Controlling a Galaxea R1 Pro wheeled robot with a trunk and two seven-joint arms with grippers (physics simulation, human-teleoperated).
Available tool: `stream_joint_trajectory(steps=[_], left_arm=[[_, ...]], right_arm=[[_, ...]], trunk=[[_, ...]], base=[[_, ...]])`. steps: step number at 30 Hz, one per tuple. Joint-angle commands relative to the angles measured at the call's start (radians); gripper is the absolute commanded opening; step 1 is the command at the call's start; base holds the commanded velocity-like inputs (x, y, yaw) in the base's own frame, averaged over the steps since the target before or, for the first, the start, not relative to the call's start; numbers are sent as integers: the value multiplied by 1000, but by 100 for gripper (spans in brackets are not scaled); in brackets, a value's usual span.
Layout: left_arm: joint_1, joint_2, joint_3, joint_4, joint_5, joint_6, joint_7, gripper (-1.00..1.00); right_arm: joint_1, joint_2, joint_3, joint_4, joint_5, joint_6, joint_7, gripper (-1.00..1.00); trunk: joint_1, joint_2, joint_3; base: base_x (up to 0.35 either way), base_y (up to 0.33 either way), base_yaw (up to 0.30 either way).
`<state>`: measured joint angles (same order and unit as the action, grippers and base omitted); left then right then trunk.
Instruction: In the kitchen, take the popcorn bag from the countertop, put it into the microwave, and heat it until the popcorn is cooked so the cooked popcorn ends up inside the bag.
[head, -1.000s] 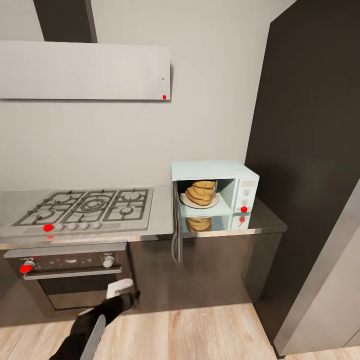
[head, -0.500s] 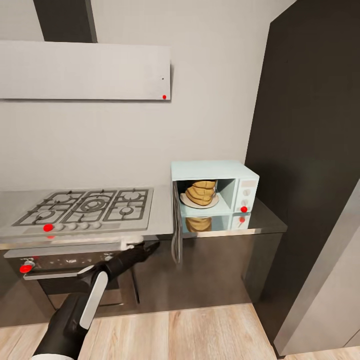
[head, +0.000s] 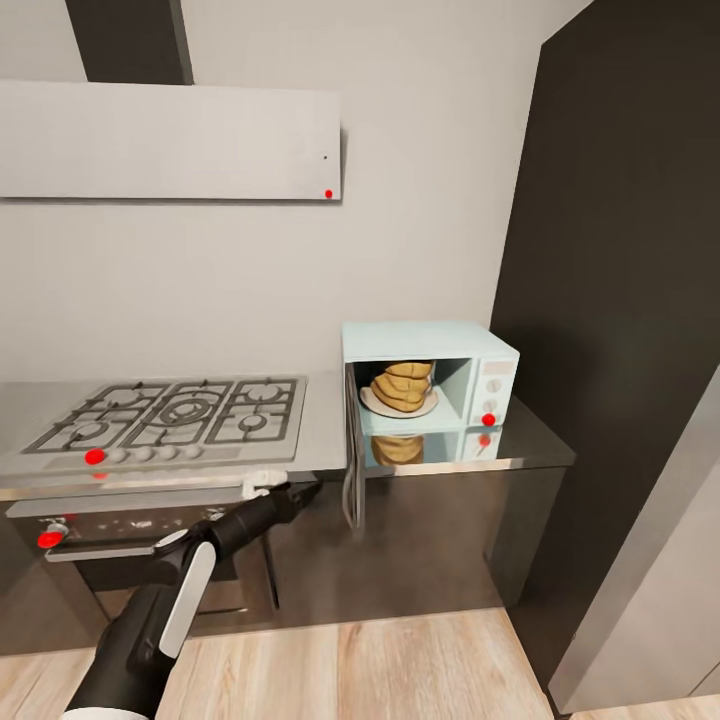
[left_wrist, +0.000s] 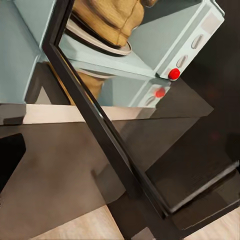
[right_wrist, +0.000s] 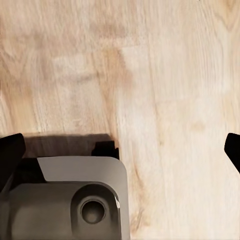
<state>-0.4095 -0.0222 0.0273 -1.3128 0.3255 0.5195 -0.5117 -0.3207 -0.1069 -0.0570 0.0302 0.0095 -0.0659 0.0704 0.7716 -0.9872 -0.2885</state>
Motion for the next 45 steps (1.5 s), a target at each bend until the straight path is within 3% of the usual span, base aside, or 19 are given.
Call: stream_joint_trajectory(steps=[1,12,22,24,27,39,45], left_arm=[[-1,-2,1,0,5,8,0,100],[-1,-1,1,-2,4,8,2,100],[-1,-4,3,0,6,6,-3,100],[-1,-5,5,3,6,-14,-1,100],[-1,-5,3,8,6,-96,0,100],[0,-7,1,9,7,-97,3,100],[0,-14,-56,9,6,-99,8,100]], right_arm=[[-1,0,-6,3,2,-6,4,100],[-1,1,-8,3,-2,-12,1,100],[-1,4,-9,3,-3,-8,0,100],[-1,4,-9,3,-3,-9,0,100],[-1,6,-8,3,-2,-9,0,100],[-1,7,-9,3,-2,-12,0,100],[-1,6,-9,3,-2,-12,-1,100]], trunk=[[0,-1,-1],[0,-1,-1],[0,-1,2],[0,-1,3],[0,-1,4],[0,-1,9],[0,-1,13]], base=[[243,0,0],[74,0,-4],[0,0,-207],[0,0,-234],[0,0,-228],[0,0,-219],[0,0,-206]])
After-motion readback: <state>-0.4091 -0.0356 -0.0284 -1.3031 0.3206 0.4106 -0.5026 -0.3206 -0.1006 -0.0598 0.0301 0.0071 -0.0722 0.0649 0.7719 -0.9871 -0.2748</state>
